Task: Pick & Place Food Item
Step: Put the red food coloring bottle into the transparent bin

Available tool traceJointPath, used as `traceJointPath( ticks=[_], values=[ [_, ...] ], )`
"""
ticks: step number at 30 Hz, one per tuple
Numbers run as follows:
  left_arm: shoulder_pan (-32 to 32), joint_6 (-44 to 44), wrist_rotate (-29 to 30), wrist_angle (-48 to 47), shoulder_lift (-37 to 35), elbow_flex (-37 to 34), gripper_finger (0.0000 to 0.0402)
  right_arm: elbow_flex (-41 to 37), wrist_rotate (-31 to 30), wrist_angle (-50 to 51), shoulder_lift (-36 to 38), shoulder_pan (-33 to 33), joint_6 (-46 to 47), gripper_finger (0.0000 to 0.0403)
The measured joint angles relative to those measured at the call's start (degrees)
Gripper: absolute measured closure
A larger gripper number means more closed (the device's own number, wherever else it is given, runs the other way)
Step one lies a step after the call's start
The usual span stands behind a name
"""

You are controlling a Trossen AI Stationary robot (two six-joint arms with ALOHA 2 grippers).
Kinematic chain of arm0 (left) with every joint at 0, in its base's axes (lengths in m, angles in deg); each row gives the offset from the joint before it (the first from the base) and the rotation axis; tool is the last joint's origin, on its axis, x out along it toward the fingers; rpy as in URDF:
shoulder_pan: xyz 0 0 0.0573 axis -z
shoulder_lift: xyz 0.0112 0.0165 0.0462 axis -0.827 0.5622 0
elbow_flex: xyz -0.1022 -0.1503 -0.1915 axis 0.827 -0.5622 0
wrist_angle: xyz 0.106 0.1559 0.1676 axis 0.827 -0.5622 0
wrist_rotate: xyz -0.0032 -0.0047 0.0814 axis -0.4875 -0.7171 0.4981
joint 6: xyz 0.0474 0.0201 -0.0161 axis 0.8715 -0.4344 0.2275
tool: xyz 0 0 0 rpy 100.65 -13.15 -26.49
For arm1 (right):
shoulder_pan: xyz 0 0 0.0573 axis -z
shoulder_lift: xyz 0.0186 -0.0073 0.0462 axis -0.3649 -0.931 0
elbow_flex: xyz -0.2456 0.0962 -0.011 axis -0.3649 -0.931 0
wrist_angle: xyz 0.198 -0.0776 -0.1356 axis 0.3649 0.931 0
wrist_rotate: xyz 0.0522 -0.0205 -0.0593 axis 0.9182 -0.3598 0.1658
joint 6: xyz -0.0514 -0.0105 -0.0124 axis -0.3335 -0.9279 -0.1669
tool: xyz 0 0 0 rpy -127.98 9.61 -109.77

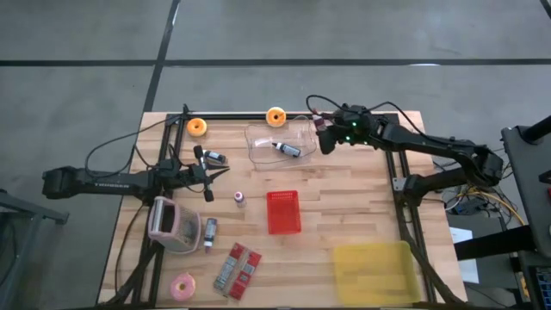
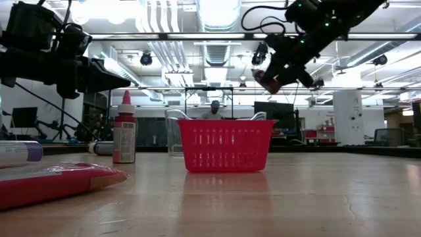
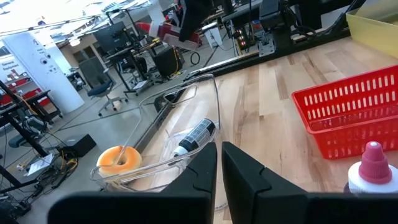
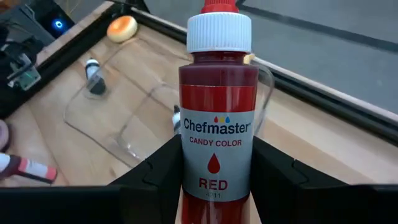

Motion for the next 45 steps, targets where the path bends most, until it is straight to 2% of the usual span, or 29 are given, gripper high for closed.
traceJointPath(
  ticks=[11,18,22,27,33,45],
  values=[
    [0.01,0.01,0.00,-0.02,0.01,-0.01,0.0374,12.72,6.22,3.65,-15.31,-0.44,-7.12,0.0255],
    [0.01,0.00,0.00,-0.02,0.01,-0.01,0.0374,25.34,8.98,13.49,-25.67,-0.85,-9.76,0.0255],
    [0.01,-0.01,0.00,-0.03,0.01,-0.01,0.0374,32.32,9.21,19.99,-30.87,-1.07,-14.37,0.0255],
    [0.00,-0.01,0.00,-0.03,0.01,-0.01,0.0374,38.70,9.20,27.34,-36.22,-1.07,-15.05,0.0255],
    [0.00,-0.01,0.00,-0.04,0.01,-0.01,0.0374,40.67,9.05,29.72,-40.07,-1.03,-20.86,0.0255],
    [-0.01,-0.01,0.00,-0.02,-0.01,0.01,0.0374,41.06,11.50,29.59,-45.12,-0.21,-23.09,0.0255]
  ],
)
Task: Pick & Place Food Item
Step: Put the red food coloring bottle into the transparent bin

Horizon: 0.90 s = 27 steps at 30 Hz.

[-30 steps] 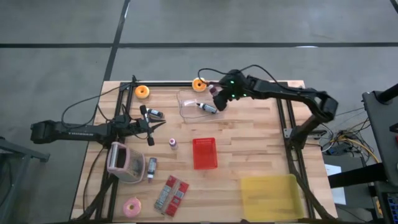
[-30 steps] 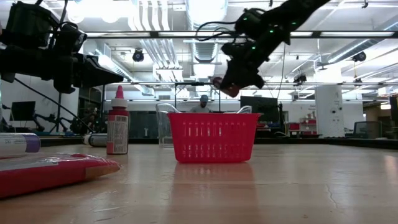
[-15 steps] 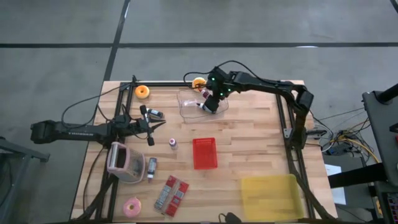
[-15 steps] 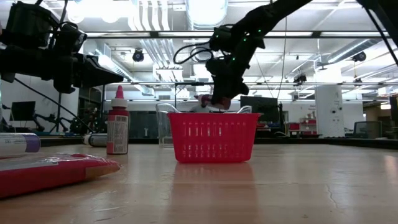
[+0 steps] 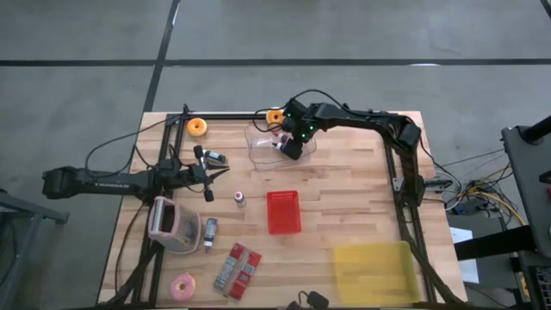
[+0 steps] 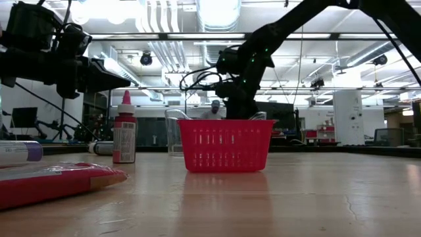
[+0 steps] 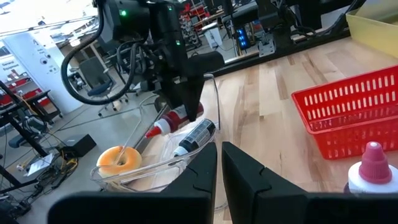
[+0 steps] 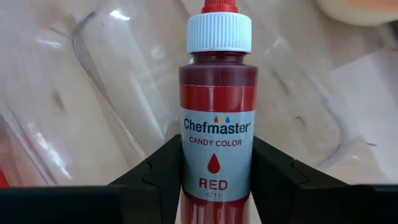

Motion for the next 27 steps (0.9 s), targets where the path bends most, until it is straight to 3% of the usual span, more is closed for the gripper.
traceJointPath(
  ticks=[27],
  values=[
    [0.01,0.00,0.00,-0.03,0.02,-0.01,0.0374,-0.94,-2.94,-0.49,-2.64,0.28,-2.59,0.0255]
  ],
)
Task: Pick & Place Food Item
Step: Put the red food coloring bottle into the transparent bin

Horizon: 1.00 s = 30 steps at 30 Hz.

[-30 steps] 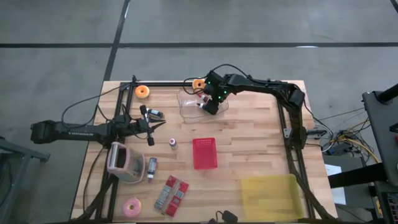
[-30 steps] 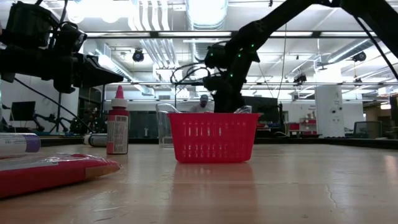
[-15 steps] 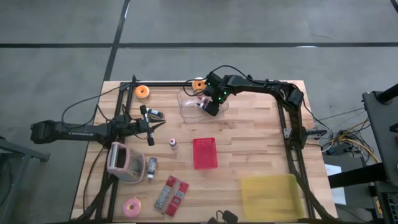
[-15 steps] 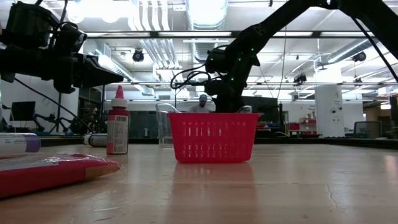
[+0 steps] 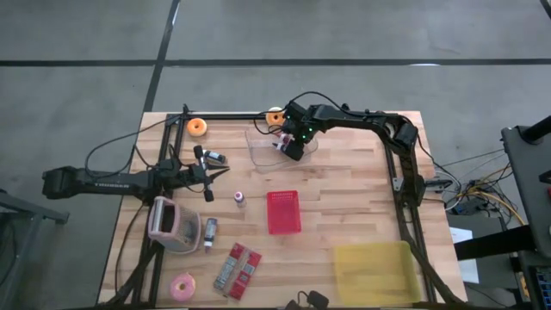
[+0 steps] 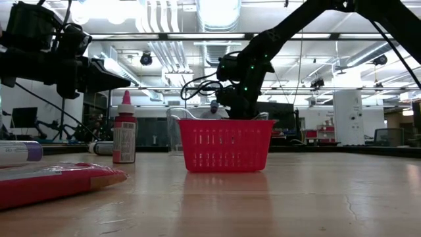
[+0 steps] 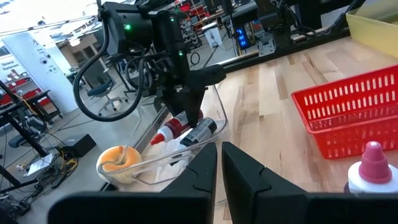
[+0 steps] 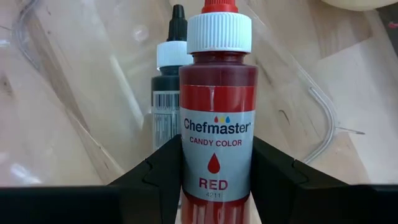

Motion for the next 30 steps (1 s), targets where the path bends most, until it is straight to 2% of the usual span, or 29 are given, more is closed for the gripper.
traceJointPath(
  ticks=[11,30],
  values=[
    [-0.01,0.00,0.00,0.00,-0.02,-0.01,0.0374,-0.11,0.26,0.04,-0.13,-0.35,0.17,0.0252],
    [-0.01,0.00,0.00,0.00,-0.02,-0.01,0.0374,-0.22,-0.24,0.07,-0.15,-1.16,-1.28,0.0164]
  ],
)
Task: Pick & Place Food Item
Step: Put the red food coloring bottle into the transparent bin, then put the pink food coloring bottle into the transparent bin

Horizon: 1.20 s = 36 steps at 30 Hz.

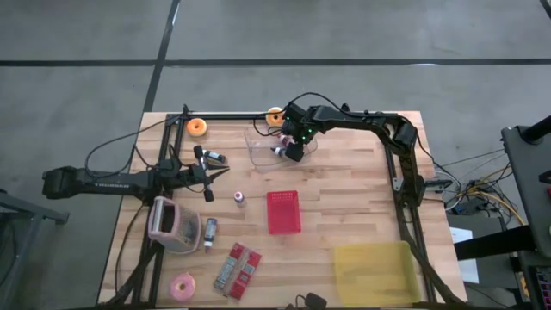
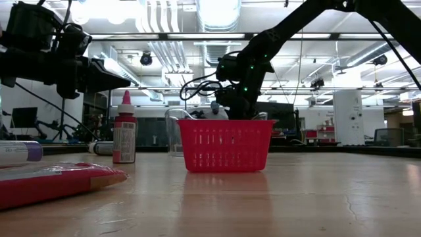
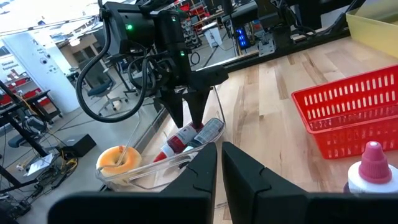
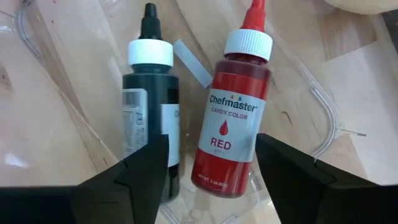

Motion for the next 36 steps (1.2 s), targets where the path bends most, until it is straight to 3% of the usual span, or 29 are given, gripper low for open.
traceJointPath(
  ticks=[17,36],
  values=[
    [0.00,0.00,0.00,0.00,0.01,0.00,0.0374,-0.22,1.38,0.23,1.76,0.00,0.79,0.0164],
    [0.00,0.01,0.00,0.00,0.01,0.00,0.0374,-0.09,2.80,0.16,14.42,-1.96,11.65,0.0174]
  ],
)
